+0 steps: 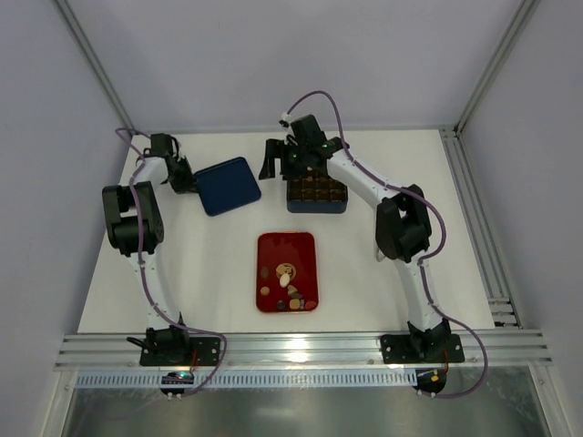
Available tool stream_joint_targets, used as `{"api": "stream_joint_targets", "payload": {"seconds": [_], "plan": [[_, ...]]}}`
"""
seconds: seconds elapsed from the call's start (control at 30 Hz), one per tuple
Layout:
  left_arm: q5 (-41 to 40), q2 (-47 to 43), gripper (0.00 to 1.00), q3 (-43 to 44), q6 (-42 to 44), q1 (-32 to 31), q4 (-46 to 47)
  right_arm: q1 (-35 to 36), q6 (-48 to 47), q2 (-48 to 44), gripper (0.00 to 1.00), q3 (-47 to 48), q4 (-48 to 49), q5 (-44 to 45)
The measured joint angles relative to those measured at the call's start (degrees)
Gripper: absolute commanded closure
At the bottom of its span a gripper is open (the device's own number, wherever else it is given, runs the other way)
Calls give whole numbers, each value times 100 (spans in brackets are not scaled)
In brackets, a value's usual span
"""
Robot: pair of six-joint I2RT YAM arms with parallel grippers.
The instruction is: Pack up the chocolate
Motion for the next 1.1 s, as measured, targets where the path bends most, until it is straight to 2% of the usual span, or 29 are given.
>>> {"api": "stream_joint_targets", "payload": {"seconds": [0.47,0.83,1.1], "plan": [[1091,-44,100,-249,-153,52,-66,15,-210,811,14,879,-9,-79],[1672,-374,100,-721,-299,402,-50,31,-254,946,14,933,-4,-90],[1991,-719,100,-929,-422,422,-37,149,-361,1008,14,1038,-46,-42]]}}
